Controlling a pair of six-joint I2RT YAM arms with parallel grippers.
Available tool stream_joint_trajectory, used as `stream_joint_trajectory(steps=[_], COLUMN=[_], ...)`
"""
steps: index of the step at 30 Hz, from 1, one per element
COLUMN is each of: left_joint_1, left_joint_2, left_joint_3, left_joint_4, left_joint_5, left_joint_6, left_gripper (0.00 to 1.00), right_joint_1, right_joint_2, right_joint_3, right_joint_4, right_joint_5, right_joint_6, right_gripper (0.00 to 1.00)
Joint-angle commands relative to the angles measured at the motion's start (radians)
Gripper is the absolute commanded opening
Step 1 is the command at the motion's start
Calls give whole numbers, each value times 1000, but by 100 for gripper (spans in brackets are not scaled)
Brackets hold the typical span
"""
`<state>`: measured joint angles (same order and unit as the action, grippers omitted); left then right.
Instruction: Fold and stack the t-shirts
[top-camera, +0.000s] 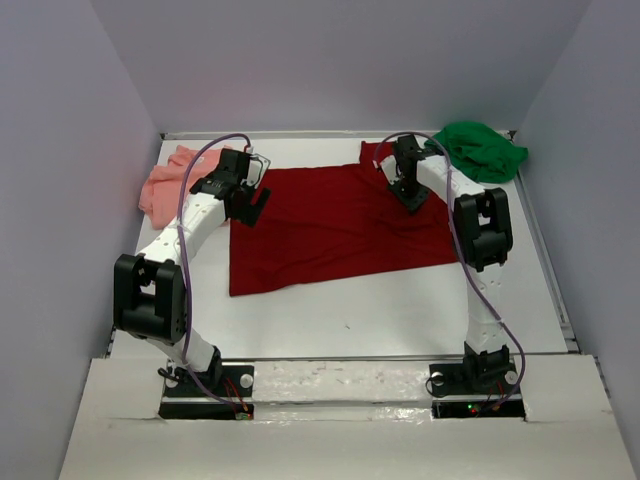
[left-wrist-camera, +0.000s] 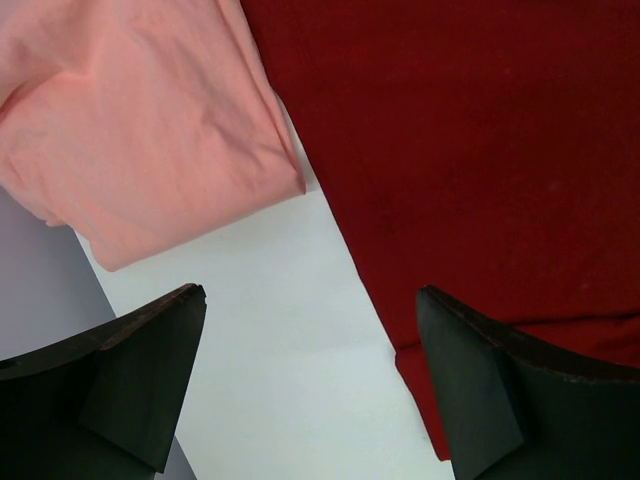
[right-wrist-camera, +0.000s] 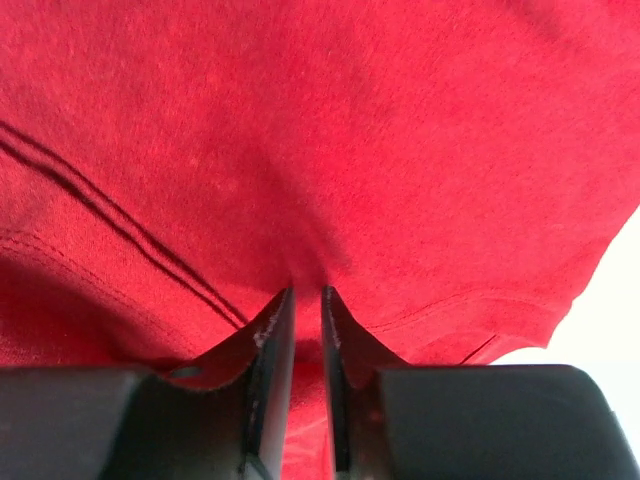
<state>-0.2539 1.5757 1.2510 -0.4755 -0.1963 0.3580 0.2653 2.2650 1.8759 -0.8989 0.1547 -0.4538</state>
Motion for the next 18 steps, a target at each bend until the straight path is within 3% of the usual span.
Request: stream_joint_trajectory(steps=[1, 18], left_joint_1=[-4, -15], left_joint_2=[6, 4], left_joint_3=[-2, 10], left_joint_4=[-3, -6], left_joint_5=[-15, -18], left_joint_6=[13, 13], left_gripper=[99, 99], right_joint_1=[-5, -5], right_joint_2=[-25, -84], right_joint_3=[29, -8], right_joint_4=[28, -24], right_joint_5=[3, -41], right_joint_6=[-13, 18], right_gripper=[24, 39])
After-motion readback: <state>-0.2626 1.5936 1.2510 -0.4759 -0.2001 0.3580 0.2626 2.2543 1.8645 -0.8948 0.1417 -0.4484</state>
